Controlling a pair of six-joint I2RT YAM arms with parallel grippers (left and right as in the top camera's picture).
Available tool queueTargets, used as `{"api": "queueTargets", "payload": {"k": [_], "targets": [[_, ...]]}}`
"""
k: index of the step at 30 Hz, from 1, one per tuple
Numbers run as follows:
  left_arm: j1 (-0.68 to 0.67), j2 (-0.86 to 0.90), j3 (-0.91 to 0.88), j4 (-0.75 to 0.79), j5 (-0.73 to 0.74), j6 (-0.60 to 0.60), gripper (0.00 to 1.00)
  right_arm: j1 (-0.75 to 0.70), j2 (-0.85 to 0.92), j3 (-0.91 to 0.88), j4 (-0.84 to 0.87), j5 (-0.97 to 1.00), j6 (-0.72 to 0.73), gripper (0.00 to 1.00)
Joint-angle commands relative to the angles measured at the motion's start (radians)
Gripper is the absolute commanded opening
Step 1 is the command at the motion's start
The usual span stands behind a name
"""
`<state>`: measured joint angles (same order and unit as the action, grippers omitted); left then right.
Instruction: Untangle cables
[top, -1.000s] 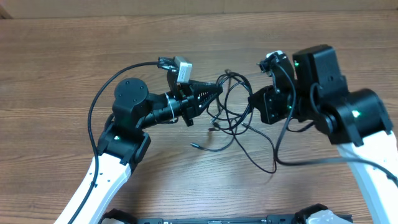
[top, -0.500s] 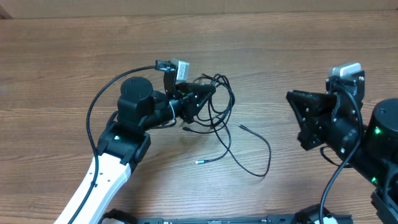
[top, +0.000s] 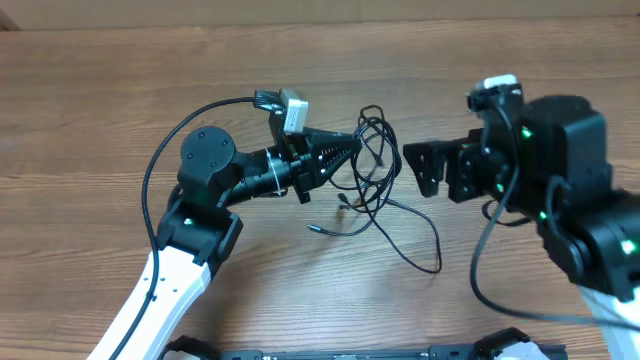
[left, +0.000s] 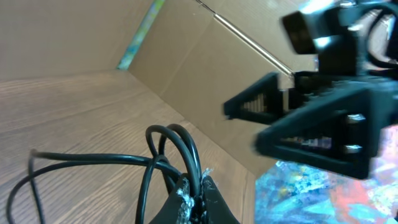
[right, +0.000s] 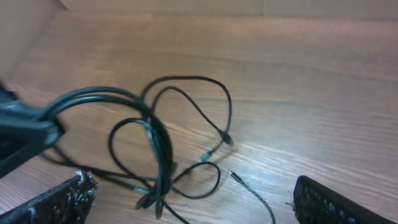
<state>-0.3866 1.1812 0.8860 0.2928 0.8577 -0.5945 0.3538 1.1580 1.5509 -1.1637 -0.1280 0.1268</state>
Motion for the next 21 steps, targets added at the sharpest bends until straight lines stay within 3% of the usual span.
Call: {"api": "queueTargets", "payload": {"k": [1, 11, 21], "targets": [[-0.005, -0.005, 0.014, 0.007, 0.005, -0.011, 0.04, -0.002, 0.058, 0.013, 0.004, -0.007, 0.000, 1.00], [-0.005, -0.005, 0.014, -0.185, -0.255, 0.043, 0.04, -0.002, 0.180, 0.013, 0.019, -0.006, 0.000, 1.00], [-0.005, -0.005, 0.014, -0.195, -0.266, 0.068, 0.04, -0.002, 0.202, 0.013, 0.037, -0.003, 0.000, 1.00]]}}
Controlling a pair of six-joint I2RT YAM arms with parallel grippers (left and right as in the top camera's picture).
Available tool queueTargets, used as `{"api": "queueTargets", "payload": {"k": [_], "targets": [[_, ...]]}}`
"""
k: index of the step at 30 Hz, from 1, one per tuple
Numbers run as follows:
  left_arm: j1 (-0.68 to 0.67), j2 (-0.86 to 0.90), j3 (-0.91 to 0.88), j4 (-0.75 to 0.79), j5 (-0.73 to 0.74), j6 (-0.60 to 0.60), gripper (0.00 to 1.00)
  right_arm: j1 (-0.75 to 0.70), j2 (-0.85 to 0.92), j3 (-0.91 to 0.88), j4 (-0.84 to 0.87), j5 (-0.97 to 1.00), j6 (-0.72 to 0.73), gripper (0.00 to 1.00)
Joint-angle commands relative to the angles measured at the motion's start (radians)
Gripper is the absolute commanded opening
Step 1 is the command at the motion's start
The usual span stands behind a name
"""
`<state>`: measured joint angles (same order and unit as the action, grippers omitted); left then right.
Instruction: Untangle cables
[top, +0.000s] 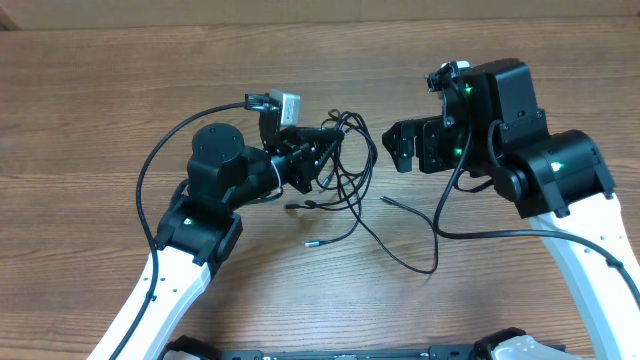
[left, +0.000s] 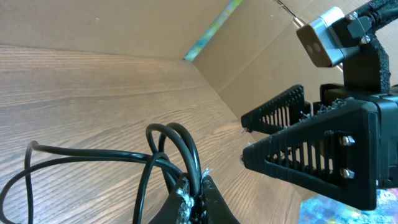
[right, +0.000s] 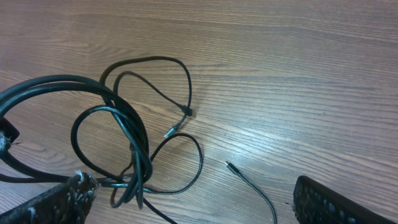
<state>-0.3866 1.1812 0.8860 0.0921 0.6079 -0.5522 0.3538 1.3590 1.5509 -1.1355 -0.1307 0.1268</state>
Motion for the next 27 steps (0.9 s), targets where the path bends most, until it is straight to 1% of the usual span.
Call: {"api": "queueTargets", "payload": {"k": [1, 6, 8, 9, 12, 14, 17, 24, 26, 27], "targets": [[-0.005, -0.005, 0.014, 0.006, -0.016, 0.025, 0.04, -0.002, 0.001, 0.013, 0.009, -0.001, 0.000, 1.00], [-0.005, -0.005, 0.014, 0.009, -0.008, 0.024, 0.04, -0.002, 0.001, 0.013, -0.001, -0.002, 0.000, 1.00], [-0.005, -0.005, 0.014, 0.026, 0.030, 0.021, 0.04, -0.002, 0.000, 0.013, -0.006, -0.051, -0.002, 1.00], [-0.005, -0.005, 0.014, 0.035, 0.043, 0.020, 0.04, -0.001, 0.000, 0.013, -0.006, -0.074, -0.006, 0.96], [-0.005, -0.005, 0.014, 0.069, 0.080, -0.006, 0.04, -0.002, 0.000, 0.013, -0.008, -0.185, -0.089, 0.79], [-0.005, -0.005, 0.014, 0.095, 0.100, -0.025, 0.04, -0.001, 0.000, 0.013, -0.013, -0.241, -0.140, 0.75], [-0.005, -0.005, 0.014, 0.143, 0.125, -0.057, 0.04, -0.001, 0.000, 0.013, -0.030, -0.283, -0.207, 0.75], [-0.005, -0.005, 0.014, 0.209, 0.194, -0.089, 0.04, -0.002, 0.000, 0.013, -0.030, -0.270, -0.238, 0.75], [-0.005, -0.005, 0.014, 0.212, 0.205, -0.089, 0.04, -0.002, 0.000, 0.013, -0.025, -0.270, -0.238, 0.64], [-0.005, -0.005, 0.014, 0.212, 0.205, -0.089, 0.04, -0.002, 0.000, 0.013, -0.021, -0.264, -0.237, 0.50]]}}
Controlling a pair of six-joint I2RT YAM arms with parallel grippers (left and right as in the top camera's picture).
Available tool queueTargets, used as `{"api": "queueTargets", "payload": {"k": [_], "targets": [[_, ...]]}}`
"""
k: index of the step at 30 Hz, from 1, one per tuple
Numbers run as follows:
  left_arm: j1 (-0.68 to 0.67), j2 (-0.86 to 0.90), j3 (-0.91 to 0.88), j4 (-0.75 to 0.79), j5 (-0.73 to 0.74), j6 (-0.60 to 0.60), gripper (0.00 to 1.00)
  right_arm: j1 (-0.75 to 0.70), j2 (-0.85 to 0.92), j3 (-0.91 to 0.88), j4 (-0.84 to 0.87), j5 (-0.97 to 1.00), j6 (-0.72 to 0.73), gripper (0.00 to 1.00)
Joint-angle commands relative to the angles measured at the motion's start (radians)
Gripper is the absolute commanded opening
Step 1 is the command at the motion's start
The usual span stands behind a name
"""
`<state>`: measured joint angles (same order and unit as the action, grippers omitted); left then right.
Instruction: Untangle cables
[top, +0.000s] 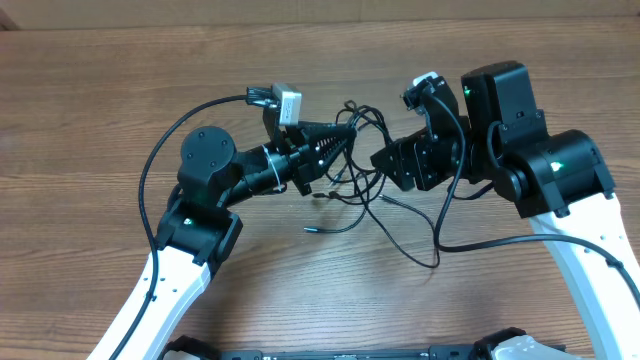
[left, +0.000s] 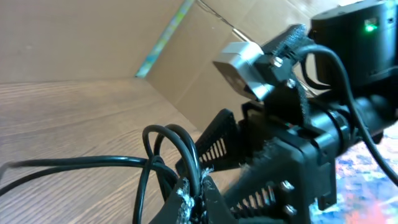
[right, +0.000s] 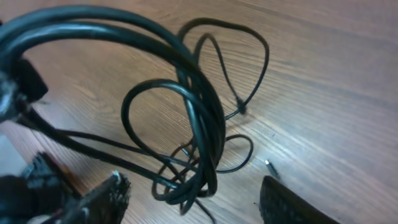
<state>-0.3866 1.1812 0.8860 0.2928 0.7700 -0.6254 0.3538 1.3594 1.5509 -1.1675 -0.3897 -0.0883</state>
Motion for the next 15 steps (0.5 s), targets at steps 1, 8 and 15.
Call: {"api": "queueTargets", "payload": {"k": [1, 8, 15], "targets": [[-0.005, -0.005, 0.014, 0.012, 0.043, -0.018, 0.04, -0.002, 0.000, 0.013, 0.011, -0.004, -0.022, 0.45], [-0.005, -0.005, 0.014, 0.057, 0.074, -0.037, 0.04, -0.002, 0.000, 0.013, 0.011, -0.004, -0.022, 0.28], [-0.005, -0.005, 0.014, 0.079, 0.096, -0.045, 0.04, -0.002, 0.000, 0.013, 0.012, -0.004, -0.022, 0.42]]}}
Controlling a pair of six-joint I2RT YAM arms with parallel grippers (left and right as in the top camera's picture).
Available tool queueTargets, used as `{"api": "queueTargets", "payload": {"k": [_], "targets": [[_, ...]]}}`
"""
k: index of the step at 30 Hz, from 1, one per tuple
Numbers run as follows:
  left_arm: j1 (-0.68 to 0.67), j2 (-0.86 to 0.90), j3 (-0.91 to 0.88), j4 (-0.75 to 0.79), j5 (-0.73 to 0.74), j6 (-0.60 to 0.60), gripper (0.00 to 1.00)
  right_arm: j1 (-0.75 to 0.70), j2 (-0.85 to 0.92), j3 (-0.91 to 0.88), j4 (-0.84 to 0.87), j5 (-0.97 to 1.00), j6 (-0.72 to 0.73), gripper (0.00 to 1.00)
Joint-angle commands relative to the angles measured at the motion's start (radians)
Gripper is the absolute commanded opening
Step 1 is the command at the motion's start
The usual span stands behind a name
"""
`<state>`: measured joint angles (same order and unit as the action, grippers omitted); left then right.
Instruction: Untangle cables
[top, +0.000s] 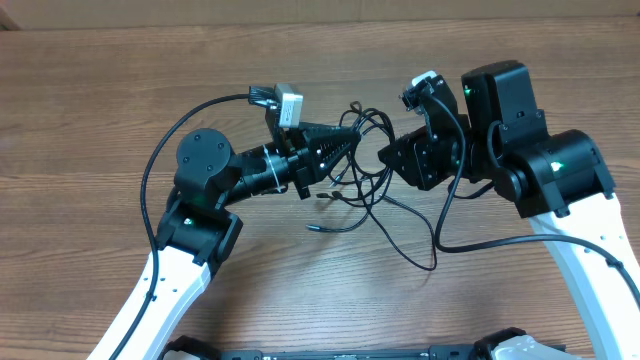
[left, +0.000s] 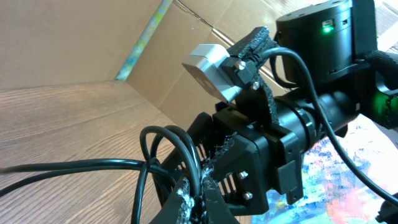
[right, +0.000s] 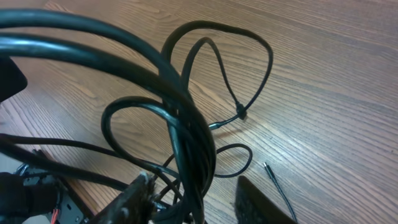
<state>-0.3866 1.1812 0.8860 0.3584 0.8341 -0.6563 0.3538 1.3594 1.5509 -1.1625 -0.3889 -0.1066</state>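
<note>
A tangle of thin black cables (top: 372, 196) is lifted partly off the wooden table (top: 90, 90) between my two arms. My left gripper (top: 349, 144) is shut on a bundle of loops (left: 166, 134), pinched at its fingertips (left: 186, 198). Facing it from the right, my right gripper (top: 388, 160) is open, with the thick hanging bundle (right: 189, 134) between its fingers (right: 134, 200) and a gap left to the right finger. Loose ends trail on the wood: a small plug (right: 240, 114) and a thin bare tip (right: 268, 168).
Cardboard walls (left: 74, 37) stand along the far side of the table. The right arm's own black lead (top: 440, 215) droops beside the tangle, and the left arm's lead (top: 158, 165) arcs at the left. One cable strand (top: 415, 262) runs toward the front.
My right gripper's fingers have come closer together around the hanging bundle, and the bundle fills more of that view. My left gripper still pinches its loops in much the same place.
My left gripper held the loops throughout. The right gripper first stood open well to the right of the tangle, then nearer and higher, then close against it with the bundle between wide fingers, and now the fingers are narrower about the bundle.
</note>
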Motion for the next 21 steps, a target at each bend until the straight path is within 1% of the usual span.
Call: {"api": "queueTargets", "payload": {"k": [1, 3, 4, 5, 6, 7, 8, 10, 13, 17, 19, 21], "targets": [[-0.005, -0.005, 0.014, 0.013, 0.033, -0.014, 0.04, -0.002, 0.000, 0.013, 0.009, -0.005, -0.004, 0.42], [-0.005, -0.005, 0.014, 0.013, 0.036, -0.015, 0.04, -0.002, 0.000, 0.013, 0.010, -0.005, -0.003, 0.35], [-0.005, -0.005, 0.014, 0.013, 0.039, -0.014, 0.04, -0.002, 0.000, 0.013, 0.009, -0.005, -0.004, 0.23], [-0.005, -0.005, 0.014, 0.012, 0.040, -0.014, 0.04, -0.002, 0.000, 0.013, 0.009, -0.005, -0.004, 0.17], [-0.005, -0.005, 0.014, 0.008, 0.039, -0.013, 0.04, -0.002, 0.000, 0.013, 0.009, -0.005, -0.003, 0.13], [-0.005, -0.005, 0.014, 0.003, 0.034, -0.005, 0.04, -0.002, 0.000, 0.013, 0.009, -0.005, -0.004, 0.13], [-0.005, -0.005, 0.014, -0.011, 0.026, 0.017, 0.04, -0.002, 0.000, 0.013, 0.009, -0.005, -0.003, 0.10], [-0.005, -0.005, 0.014, -0.072, -0.008, 0.063, 0.04, -0.002, 0.000, 0.013, 0.009, -0.005, -0.003, 0.08], [-0.005, -0.002, 0.014, -0.154, -0.053, 0.078, 0.04, -0.002, 0.000, 0.013, 0.009, -0.005, -0.003, 0.06], [0.015, 0.024, 0.014, -0.148, -0.013, 0.072, 0.04, -0.002, 0.000, 0.013, 0.009, -0.005, -0.004, 0.04], [0.035, 0.039, 0.014, -0.148, -0.012, 0.070, 0.04, -0.002, 0.000, 0.013, 0.009, -0.005, -0.004, 0.04], [0.065, 0.058, 0.014, -0.143, 0.021, 0.055, 0.04, -0.002, 0.000, 0.013, 0.009, -0.005, -0.003, 0.04]]}}
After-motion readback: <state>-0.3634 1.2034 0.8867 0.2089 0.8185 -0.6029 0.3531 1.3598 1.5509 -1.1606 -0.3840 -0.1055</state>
